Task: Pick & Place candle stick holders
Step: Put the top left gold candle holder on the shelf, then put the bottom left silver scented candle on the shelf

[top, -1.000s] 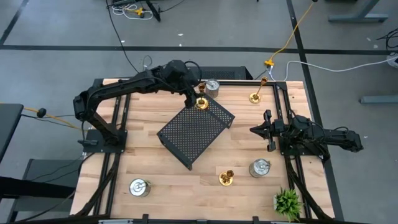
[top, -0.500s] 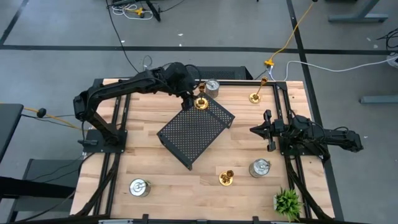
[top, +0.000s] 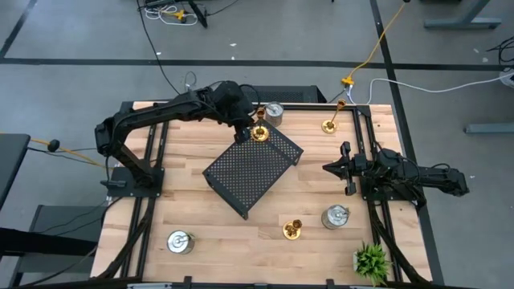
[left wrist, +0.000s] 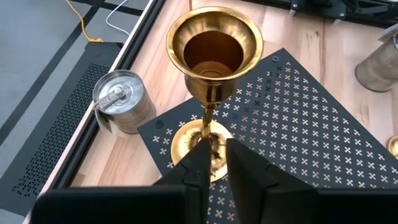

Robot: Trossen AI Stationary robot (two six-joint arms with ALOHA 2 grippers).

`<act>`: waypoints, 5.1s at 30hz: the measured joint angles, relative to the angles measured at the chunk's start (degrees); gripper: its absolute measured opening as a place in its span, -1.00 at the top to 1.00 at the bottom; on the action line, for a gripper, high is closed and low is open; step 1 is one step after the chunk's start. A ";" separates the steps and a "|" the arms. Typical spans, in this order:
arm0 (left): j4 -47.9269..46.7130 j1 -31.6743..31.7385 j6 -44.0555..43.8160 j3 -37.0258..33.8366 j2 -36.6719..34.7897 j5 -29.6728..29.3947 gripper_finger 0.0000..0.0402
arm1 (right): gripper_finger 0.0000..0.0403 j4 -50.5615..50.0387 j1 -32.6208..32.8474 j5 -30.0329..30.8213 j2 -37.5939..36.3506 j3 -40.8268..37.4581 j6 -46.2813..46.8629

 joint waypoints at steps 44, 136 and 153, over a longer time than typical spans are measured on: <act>3.06 -0.11 -0.27 0.00 0.26 2.21 0.99 | 0.89 -0.02 0.01 0.00 0.00 0.01 0.00; 9.01 -0.62 1.03 -9.07 -1.36 -4.29 1.00 | 0.89 -0.02 0.01 0.00 0.00 -0.01 0.00; 5.74 1.01 1.95 -9.09 -7.71 1.84 0.99 | 0.89 -0.02 0.01 0.00 0.00 -0.01 0.00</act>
